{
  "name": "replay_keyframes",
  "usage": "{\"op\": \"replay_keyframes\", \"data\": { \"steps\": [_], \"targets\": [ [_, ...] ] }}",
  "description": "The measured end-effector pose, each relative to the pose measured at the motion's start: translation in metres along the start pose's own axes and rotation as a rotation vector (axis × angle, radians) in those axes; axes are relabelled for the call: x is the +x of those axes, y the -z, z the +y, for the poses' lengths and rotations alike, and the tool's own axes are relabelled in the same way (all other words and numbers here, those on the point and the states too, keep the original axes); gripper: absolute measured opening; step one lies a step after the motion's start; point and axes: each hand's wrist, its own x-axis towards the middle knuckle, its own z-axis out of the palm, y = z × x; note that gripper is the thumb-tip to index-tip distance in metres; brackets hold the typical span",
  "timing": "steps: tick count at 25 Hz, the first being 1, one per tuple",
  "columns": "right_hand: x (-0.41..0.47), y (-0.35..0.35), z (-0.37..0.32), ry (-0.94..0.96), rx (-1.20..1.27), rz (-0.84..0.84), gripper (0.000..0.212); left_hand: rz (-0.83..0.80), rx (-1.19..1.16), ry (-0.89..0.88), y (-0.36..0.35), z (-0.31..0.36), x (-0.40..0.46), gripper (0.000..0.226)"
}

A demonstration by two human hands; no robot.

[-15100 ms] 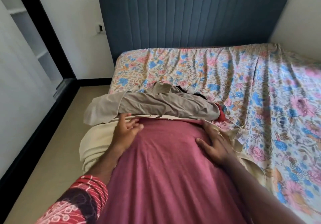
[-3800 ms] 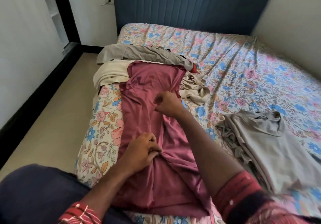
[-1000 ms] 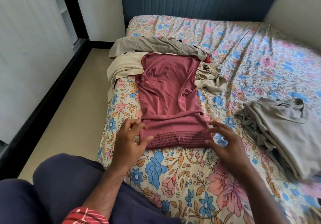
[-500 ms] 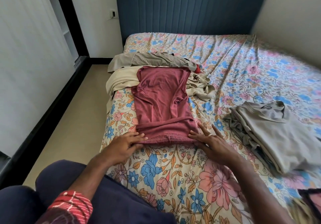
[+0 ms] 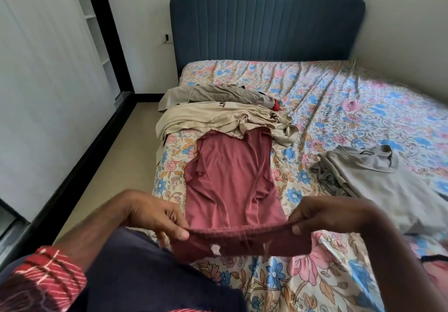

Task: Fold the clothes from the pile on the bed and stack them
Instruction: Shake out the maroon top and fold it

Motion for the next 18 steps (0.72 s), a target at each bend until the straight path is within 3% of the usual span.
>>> {"op": "replay_keyframes", "data": {
  "steps": [2,5,9,12,15,18],
  "targets": [
    [-0.002,0.005,-0.007,0.031,0.026,-0.026,0.025,-0.029,-0.034,-0.057,0.003,-0.002,-0.003,0.023],
    [0.012,0.021,0.003,0.081,0.116,0.073,0.021,0.135,-0.082,-0.1,0.027,-0.007,0.0,0.027],
    [0.056,0.06,0.038,0.111,0.212,0.455,0.023,0.567,-0.169,-0.047,0.079,-0.007,0.023,0.03],
    [0.102,0.098,0.069,0.006,0.207,0.723,0.036,0.858,-0.182,-0.084,0.122,-0.005,0.062,0.017],
    [0.14,0.13,0.082,-0.125,0.132,1.037,0.024,1.116,-0.223,-0.148,0.163,-0.001,0.099,0.011],
    [0.162,0.169,0.077,-0.189,0.037,1.267,0.012,1.272,-0.207,-0.214,0.215,0.004,0.13,0.007]
  ]
}}
